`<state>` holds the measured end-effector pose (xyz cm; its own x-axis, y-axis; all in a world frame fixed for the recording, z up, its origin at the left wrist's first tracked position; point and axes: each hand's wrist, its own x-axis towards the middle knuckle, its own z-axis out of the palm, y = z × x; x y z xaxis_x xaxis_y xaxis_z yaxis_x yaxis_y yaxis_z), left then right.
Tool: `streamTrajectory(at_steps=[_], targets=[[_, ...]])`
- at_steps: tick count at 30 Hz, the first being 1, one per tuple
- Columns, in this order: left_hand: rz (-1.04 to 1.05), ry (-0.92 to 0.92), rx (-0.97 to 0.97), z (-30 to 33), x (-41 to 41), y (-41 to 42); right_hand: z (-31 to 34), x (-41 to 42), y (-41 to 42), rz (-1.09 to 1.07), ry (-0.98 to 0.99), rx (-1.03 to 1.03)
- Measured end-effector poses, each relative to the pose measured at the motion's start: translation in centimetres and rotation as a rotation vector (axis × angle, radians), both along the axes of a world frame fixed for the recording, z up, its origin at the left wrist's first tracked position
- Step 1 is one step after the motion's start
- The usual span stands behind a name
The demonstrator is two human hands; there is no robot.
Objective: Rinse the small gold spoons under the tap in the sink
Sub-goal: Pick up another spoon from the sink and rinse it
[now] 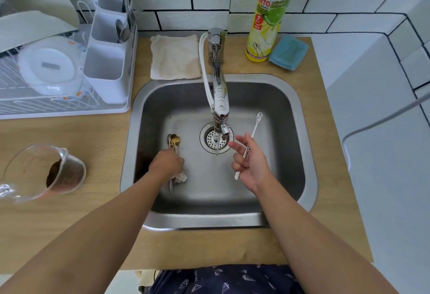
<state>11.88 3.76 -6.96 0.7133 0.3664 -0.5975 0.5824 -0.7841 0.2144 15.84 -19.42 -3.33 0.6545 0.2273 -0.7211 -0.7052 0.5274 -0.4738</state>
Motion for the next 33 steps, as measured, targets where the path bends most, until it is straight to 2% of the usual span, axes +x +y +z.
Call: streamTrajectory(at_steps=[5,11,15,19,27,33], targets=[[-0.142,-0.185,-0.165,1.4,-0.8,-1.8,-0.4,-0.2,0.5,-0.025,0.009,-0.059],[-0.050,-0.210,-0.454,3.8,-1.9,-5.3,-1.2,-1.1,1.3,0.029,-0.076,-0.312],[0.047,-0.198,-0.660,5.7,-2.3,-7.3,-0.9,-1.3,1.8,0.142,-0.151,-0.330],[0.059,-0.186,-0.743,6.7,-2.4,-8.3,-0.6,-1.1,2.4,0.257,-0.256,-0.327],[0.097,-0.185,-0.757,6.1,-3.8,-7.9,-0.3,0.5,2.5,0.408,-0.336,-0.565],[0.140,-0.185,-0.781,6.0,-3.3,-7.5,-0.8,-0.6,2.8,0.481,-0.379,-0.453]])
